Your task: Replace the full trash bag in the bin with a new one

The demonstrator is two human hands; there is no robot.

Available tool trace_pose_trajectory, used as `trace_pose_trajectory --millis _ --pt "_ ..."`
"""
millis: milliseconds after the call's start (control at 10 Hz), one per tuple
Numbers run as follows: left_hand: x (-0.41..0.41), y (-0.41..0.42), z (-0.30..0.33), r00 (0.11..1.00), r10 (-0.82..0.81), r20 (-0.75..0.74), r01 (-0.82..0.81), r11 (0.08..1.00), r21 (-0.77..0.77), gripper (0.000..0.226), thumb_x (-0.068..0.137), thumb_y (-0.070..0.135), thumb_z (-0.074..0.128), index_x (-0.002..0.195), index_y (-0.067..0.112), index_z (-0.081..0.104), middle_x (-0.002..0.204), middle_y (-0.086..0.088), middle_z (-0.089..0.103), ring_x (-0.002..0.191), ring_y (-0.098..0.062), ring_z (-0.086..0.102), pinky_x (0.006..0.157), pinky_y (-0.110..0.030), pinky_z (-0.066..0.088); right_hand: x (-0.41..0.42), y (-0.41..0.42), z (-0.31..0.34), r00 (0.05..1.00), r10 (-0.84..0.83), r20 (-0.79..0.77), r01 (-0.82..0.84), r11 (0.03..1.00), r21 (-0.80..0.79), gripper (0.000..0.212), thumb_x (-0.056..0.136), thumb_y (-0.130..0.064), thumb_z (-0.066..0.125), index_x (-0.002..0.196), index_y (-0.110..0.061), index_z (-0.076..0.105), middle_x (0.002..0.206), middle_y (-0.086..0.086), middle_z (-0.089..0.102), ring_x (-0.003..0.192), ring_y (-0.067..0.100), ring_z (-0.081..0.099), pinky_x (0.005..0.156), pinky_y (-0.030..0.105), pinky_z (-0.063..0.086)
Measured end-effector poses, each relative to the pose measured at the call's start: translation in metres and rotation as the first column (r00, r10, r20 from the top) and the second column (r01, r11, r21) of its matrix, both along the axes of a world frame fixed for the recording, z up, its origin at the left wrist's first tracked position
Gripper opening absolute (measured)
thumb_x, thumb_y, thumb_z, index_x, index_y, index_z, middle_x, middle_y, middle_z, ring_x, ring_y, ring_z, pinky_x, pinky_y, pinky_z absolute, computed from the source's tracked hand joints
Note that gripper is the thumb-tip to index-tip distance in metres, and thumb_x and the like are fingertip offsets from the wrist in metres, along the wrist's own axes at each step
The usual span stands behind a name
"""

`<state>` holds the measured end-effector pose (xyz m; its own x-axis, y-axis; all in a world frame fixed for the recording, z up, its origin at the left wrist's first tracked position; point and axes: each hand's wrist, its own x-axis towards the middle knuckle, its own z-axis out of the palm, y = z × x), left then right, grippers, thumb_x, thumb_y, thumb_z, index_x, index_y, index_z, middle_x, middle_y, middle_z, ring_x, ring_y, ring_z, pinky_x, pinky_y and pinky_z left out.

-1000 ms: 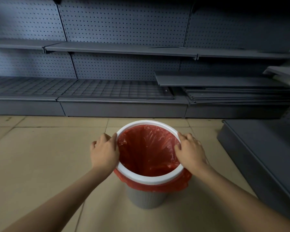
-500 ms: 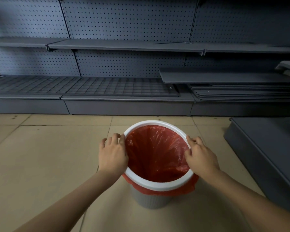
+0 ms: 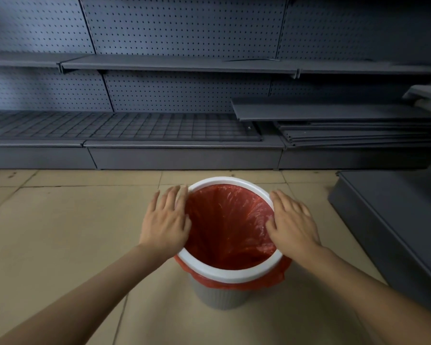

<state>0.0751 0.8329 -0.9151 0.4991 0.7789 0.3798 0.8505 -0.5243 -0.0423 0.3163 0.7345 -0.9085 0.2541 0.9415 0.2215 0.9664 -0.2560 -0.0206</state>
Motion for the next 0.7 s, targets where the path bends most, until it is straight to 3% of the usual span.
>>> trace_pose_trajectory --millis 100,200,400,500,700 --pt "0.002 0.002 0.001 0.996 -0.083 -0.042 0.081 0.995 -0.052 0.070 0.082 0.040 0.020 0.146 0.011 0.024 0.144 -0.014 0.040 0.135 -0.027 0.034 0.114 -0.043 0.012 0.001 0.002 0.002 0.998 0.053 -0.015 -0.053 0.998 -0.034 0.063 0.092 -0.032 0.035 0.148 -0.015 0.010 0.156 0.000 0.019 0.140 0.012 0.022 0.115 0.031 0.006" --pt "-0.001 0.005 -0.002 0.998 -0.057 0.031 0.061 0.981 -0.186 0.079 0.078 0.045 0.007 0.148 0.011 0.013 0.149 -0.010 0.031 0.139 -0.021 0.023 0.117 -0.038 0.003 0.000 0.003 0.003 0.995 0.049 -0.092 -0.053 0.998 -0.036 0.064 0.092 -0.032 0.036 0.149 -0.016 0.010 0.155 -0.001 0.021 0.138 0.012 0.026 0.115 0.030 0.005" --pt "-0.001 0.009 -0.001 0.997 -0.070 0.032 0.074 0.983 -0.169 0.081 0.077 0.051 0.019 0.145 0.008 0.024 0.141 -0.012 0.043 0.133 -0.025 0.033 0.116 -0.039 0.009 0.004 0.009 0.009 0.997 0.072 0.016 -0.071 0.996 -0.062 0.065 0.089 -0.042 0.039 0.146 -0.015 0.021 0.149 0.002 0.035 0.137 0.014 0.030 0.116 0.035 0.005" --pt "0.002 0.016 0.010 0.994 -0.088 -0.071 0.077 0.987 -0.143 0.085 0.076 0.058 0.018 0.145 0.008 0.023 0.142 -0.012 0.042 0.136 -0.024 0.029 0.116 -0.039 0.008 0.003 0.019 0.020 0.995 0.055 0.079 -0.051 0.997 -0.055 0.061 0.087 -0.044 0.040 0.142 -0.018 0.032 0.136 0.004 0.052 0.133 0.018 0.035 0.115 0.037 0.007" --pt "0.024 0.033 0.066 0.985 -0.170 -0.015 0.171 0.985 0.032 0.062 0.080 0.049 0.037 0.128 0.010 0.047 0.111 -0.007 0.062 0.104 -0.028 0.056 0.096 -0.037 0.034 -0.015 0.050 0.049 0.990 0.142 -0.014 -0.139 0.982 0.128 0.042 0.084 -0.037 0.047 0.123 -0.023 0.056 0.123 -0.003 0.060 0.115 0.017 0.051 0.105 0.035 0.022"
